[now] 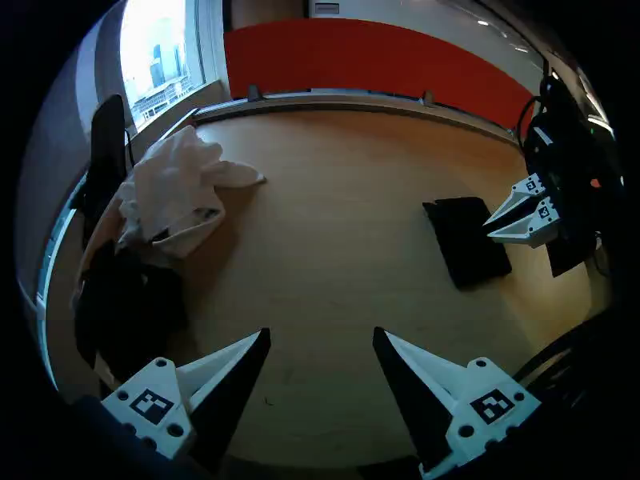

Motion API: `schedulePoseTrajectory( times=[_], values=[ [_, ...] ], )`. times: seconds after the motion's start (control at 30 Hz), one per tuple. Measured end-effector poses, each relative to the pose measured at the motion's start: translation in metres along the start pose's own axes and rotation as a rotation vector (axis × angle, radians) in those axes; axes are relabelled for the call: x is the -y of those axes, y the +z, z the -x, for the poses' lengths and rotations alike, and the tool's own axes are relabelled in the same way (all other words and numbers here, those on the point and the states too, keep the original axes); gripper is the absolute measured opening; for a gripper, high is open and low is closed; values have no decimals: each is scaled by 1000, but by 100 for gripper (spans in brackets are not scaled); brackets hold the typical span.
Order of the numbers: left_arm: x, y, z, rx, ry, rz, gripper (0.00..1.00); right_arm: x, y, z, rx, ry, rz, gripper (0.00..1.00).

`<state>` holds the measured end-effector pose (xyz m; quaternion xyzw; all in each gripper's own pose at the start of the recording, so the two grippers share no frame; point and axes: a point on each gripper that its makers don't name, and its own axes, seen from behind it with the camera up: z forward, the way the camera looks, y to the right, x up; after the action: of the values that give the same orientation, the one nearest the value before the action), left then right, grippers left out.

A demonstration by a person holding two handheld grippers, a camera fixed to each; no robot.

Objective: Fold towel

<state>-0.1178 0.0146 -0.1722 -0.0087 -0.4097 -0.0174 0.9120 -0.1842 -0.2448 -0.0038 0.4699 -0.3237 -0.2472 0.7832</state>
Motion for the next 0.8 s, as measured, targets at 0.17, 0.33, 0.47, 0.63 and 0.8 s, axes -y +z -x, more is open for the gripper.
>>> schedulePoseTrajectory(
  times=[0.17, 0.33, 0.47, 0.63, 0.8],
  values=[
    [0, 0, 0, -2, 5, 0, 95, 1, -1, 3, -1, 24, -4, 52],
    [1, -1, 0, -1, 5, -2, 95, -1, -3, 4, -8, 35, 10, 74],
    [1, -1, 0, -2, 7, -1, 95, -1, -3, 7, -6, 41, 15, 74],
    [0, -1, -1, -3, 11, 0, 95, -1, -6, 12, -3, 53, 22, 74],
    [-1, 0, -1, -2, 14, 2, 95, 0, -11, 24, 11, 67, 33, 74]
  ],
)
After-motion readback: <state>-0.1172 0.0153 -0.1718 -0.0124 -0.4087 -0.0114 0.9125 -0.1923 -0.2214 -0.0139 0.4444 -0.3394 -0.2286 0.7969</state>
